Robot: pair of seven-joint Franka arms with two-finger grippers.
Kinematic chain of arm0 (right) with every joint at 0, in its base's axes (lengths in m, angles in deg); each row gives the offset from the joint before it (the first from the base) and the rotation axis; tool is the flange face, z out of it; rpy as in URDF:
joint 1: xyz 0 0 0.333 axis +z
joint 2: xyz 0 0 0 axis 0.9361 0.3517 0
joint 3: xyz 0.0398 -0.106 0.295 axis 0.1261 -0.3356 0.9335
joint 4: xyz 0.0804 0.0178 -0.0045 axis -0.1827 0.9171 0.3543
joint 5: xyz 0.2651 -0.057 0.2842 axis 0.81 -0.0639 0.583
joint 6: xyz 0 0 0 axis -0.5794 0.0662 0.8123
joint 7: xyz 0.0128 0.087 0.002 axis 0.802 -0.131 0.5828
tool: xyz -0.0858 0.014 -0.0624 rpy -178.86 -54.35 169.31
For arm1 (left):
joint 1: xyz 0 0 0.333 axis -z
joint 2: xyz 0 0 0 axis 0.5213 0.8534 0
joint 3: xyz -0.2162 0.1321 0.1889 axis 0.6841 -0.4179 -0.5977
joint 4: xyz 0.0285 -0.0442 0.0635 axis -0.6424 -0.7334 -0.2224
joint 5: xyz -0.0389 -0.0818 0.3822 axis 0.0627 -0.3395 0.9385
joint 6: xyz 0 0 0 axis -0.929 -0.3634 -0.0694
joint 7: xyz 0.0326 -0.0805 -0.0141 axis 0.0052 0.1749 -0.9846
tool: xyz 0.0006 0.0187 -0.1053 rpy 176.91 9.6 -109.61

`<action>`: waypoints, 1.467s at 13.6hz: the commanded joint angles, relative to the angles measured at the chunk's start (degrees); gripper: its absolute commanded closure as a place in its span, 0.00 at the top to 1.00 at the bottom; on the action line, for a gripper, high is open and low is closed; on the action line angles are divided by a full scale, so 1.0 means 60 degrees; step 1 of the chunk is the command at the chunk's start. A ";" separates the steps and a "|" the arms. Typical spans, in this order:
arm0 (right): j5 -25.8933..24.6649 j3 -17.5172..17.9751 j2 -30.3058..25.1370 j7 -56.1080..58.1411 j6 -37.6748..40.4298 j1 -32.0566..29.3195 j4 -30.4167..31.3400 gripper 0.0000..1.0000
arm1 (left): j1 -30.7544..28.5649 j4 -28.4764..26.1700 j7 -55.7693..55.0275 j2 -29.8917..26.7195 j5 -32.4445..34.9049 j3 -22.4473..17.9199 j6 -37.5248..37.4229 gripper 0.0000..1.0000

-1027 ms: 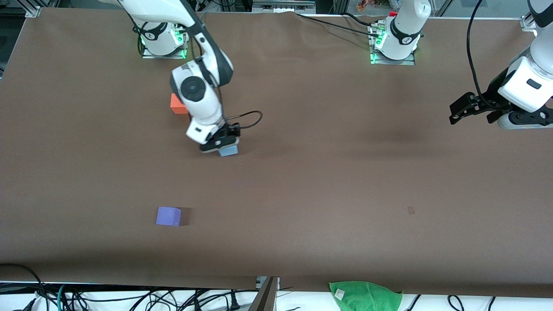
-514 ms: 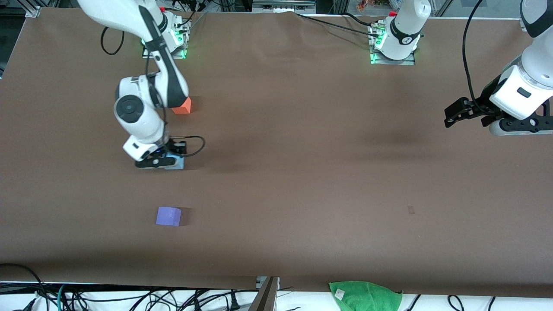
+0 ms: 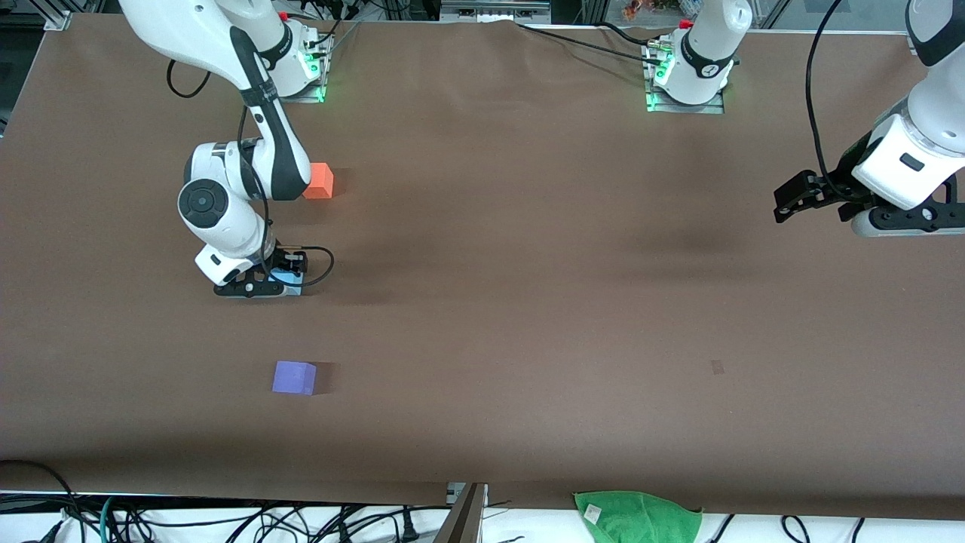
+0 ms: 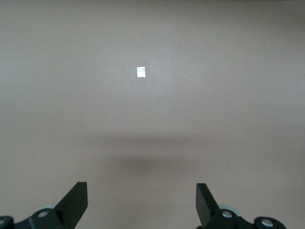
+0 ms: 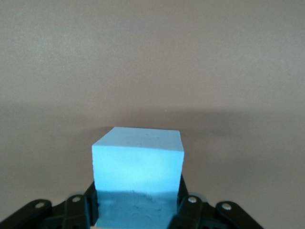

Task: Place blue block between orange and purple blocks
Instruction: 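Carry the blue cube with the right gripper between orange and purple cubes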

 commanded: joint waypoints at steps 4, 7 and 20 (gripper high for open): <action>0.0870 0.0235 0.0013 0.0092 0.0054 0.0012 0.0108 0.39 | -0.0046 0.0305 0.0004 0.0149 0.0034 0.0068 -0.0202 1.00; 0.1106 0.0293 0.0028 0.0107 0.0054 -0.0003 0.0108 0.39 | -0.0032 0.0305 0.0004 0.0149 0.0019 0.0068 -0.0202 1.00; 0.1400 -0.0187 -0.0059 0.1290 0.1530 0.0012 -0.1177 1.00 | -0.0032 0.0305 0.0004 0.0149 0.0034 0.0068 -0.0217 1.00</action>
